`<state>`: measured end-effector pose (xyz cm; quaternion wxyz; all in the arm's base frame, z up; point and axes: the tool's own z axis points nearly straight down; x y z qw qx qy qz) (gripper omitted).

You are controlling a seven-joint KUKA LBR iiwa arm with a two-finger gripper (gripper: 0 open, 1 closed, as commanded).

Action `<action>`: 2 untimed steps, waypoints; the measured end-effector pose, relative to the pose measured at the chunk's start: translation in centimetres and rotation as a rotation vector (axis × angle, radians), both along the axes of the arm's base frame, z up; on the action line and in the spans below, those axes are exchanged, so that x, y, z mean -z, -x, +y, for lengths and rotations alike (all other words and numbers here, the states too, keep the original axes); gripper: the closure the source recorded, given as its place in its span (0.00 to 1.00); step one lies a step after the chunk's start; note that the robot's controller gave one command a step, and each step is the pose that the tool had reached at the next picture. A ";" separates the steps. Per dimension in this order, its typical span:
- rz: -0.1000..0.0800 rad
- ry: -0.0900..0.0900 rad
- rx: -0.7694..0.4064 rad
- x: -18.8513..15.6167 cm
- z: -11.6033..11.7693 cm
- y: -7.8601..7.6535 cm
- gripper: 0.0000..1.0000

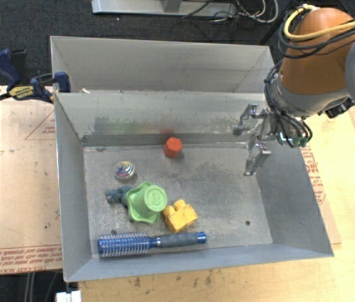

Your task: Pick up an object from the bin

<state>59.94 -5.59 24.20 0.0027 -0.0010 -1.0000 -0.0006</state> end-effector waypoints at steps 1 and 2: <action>0.004 -0.001 0.027 8.7 -0.6 4.4 0.00; -0.006 0.001 0.026 8.2 -0.6 4.1 1.00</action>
Offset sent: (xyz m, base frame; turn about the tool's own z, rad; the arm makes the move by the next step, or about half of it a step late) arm -0.0411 -0.0067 -0.0813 0.0274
